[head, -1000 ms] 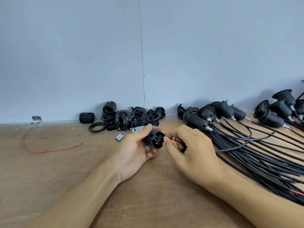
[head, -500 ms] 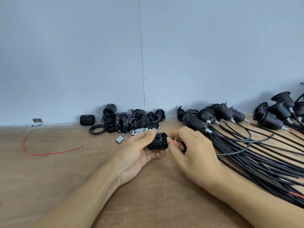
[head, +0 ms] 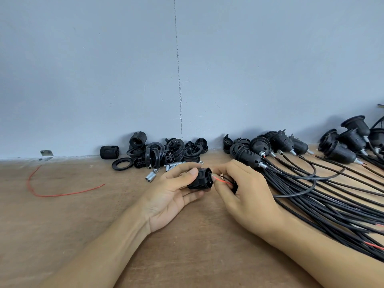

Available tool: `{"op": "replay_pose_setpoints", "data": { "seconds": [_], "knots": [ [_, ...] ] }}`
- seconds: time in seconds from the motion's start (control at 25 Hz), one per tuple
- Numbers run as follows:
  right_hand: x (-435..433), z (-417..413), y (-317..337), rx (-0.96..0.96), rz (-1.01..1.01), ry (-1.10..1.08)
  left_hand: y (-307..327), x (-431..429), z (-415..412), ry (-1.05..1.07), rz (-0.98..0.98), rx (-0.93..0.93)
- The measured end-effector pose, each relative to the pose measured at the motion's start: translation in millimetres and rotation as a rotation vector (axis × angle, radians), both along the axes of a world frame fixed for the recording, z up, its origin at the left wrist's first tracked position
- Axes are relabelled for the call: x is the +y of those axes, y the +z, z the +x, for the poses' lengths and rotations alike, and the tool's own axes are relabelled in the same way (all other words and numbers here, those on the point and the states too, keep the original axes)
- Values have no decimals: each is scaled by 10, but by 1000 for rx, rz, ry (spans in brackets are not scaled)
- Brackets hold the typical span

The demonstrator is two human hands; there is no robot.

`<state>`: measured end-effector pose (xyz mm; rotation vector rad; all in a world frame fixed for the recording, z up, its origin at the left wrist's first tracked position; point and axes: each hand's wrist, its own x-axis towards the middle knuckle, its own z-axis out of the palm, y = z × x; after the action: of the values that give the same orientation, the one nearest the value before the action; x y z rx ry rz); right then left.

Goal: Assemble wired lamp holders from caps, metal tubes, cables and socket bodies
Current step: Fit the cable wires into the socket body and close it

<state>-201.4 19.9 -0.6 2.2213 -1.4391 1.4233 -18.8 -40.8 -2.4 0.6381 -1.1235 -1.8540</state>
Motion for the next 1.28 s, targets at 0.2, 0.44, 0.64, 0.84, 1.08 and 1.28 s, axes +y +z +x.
{"op": "replay_pose_setpoints", "data": {
  "seconds": [0.2,0.44,0.64,0.84,1.08,1.28],
  "knots": [
    [-16,-29,-10,11,33,23,-9,-11,0,-22,25,-11],
    [-18,-54,-17,2,64,66,-18,-15,32,-70,-41,-44],
    [-44,-42,-28,-76,50,49,-5,-20,15,-53,23,-20],
    [-65,-32,-53,-100,26,50,21,-22,17,-90,26,-35],
    [-49,-36,-30,-48,-55,27,34,-5,13,-83,17,-28],
    [-23,-32,9,23,-127,-6,26,-8,19,-88,-11,-46]
  ]
}}
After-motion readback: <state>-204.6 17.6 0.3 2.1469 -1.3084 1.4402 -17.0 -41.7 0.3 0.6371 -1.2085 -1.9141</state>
